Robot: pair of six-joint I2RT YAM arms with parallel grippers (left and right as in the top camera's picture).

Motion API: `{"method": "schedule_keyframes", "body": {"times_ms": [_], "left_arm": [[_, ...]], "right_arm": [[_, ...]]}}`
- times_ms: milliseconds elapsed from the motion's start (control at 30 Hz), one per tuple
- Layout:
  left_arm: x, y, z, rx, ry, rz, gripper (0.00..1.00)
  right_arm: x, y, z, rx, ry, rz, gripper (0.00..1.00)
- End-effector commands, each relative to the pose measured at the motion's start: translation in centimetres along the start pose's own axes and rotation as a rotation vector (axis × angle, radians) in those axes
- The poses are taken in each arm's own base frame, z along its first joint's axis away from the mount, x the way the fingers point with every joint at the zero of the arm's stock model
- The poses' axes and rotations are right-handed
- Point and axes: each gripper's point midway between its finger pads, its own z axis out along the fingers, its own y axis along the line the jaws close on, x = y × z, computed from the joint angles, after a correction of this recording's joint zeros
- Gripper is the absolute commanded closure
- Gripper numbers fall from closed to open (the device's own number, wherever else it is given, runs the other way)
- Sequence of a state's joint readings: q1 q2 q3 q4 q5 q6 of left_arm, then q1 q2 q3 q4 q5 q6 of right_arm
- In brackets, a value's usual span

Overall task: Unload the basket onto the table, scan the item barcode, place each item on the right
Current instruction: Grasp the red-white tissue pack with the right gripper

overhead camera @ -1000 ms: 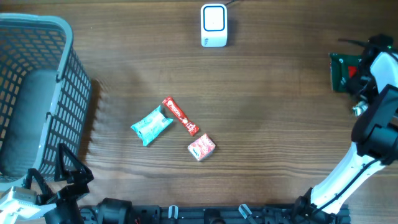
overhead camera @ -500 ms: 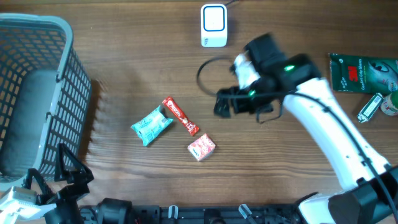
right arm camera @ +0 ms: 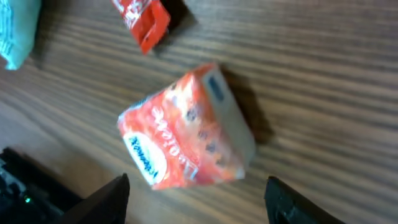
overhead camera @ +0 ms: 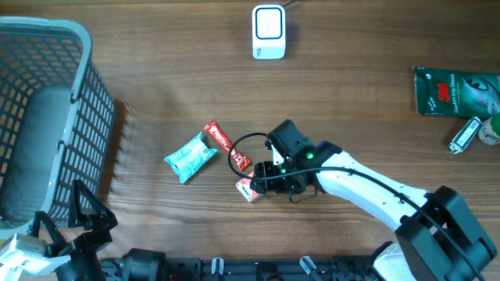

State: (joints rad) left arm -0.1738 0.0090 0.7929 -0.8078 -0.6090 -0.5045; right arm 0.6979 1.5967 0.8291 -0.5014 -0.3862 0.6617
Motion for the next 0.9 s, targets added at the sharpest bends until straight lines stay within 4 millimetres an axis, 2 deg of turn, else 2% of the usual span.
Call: {"method": "schedule_keyframes", "body": {"times_ms": [0, 33, 67, 133, 167, 267, 333, 400, 433, 467, 500, 533, 600, 667, 733, 867], "left_arm": [[-0.2, 0.2, 0.0, -0.010, -0.010, -0.008, 0.00], [-0.2, 0.2, 0.0, -0.010, -0.010, -0.008, 0.00], [-0.2, 0.2, 0.0, -0.010, -0.010, -0.008, 0.00], [-0.2, 0.2, 0.0, -0.010, -0.010, -0.008, 0.00], [-0.2, 0.2, 0.0, -0.010, -0.010, -0.008, 0.00], [-0.2, 0.2, 0.0, -0.010, -0.010, -0.008, 0.00], [-0.2, 0.2, -0.1, -0.009, -0.010, -0.008, 0.00], [-0.2, 0.2, 0.0, -0.010, -0.010, -0.008, 0.00], [-0.2, 0.2, 0.0, -0.010, -0.010, -0.008, 0.00], [-0.2, 0.2, 0.0, -0.010, -0.010, -0.008, 0.00], [-0.2, 0.2, 0.0, -0.010, -0.010, -0.008, 0.00], [-0.2, 0.2, 0.0, -0.010, -0.010, -0.008, 0.00], [-0.2, 0.2, 0.0, -0.010, -0.010, -0.008, 0.00], [-0.2, 0.2, 0.0, -0.010, -0.010, -0.008, 0.00], [-0.2, 0.2, 0.0, -0.010, -0.010, -0.008, 0.00], [-0.2, 0.2, -0.1, -0.009, -0.010, -0.008, 0.00]], "right_arm": [[0.2, -1.2, 1.1, 0.031, 0.003, 0.029, 0.30], [0.2, -1.2, 1.2, 0.032, 0.005, 0.030, 0.31], [0.2, -1.2, 1.2, 0.032, 0.003, 0.029, 0.37], [0.0, -1.1, 1.2, 0.028, -0.003, 0.025, 0.64], [-0.1, -1.0, 1.2, 0.024, -0.007, 0.020, 0.73], [-0.1, -1.0, 1.2, 0.022, -0.009, 0.015, 0.74], [-0.1, -0.9, 1.2, 0.019, -0.007, 0.012, 0.96], [-0.3, -0.8, 1.2, 0.014, -0.014, 0.019, 0.96], [-0.3, -0.4, 1.2, -0.004, -0.010, 0.018, 0.86], [-0.1, 0.5, 1.2, -0.052, 0.009, 0.011, 0.49], [0.0, 1.2, 1.1, -0.088, 0.020, 0.019, 0.33], [0.0, 1.4, 1.0, -0.092, 0.026, 0.067, 0.32], [-0.2, 1.2, 1.0, -0.081, 0.020, 0.174, 0.37], [-0.7, 0.3, 1.2, -0.025, -0.024, 0.246, 0.39], [-1.1, -0.4, 1.3, 0.027, -0.074, 0.286, 0.47], [-0.7, -0.2, 2.1, 0.050, -0.079, 0.309, 0.52]]}}
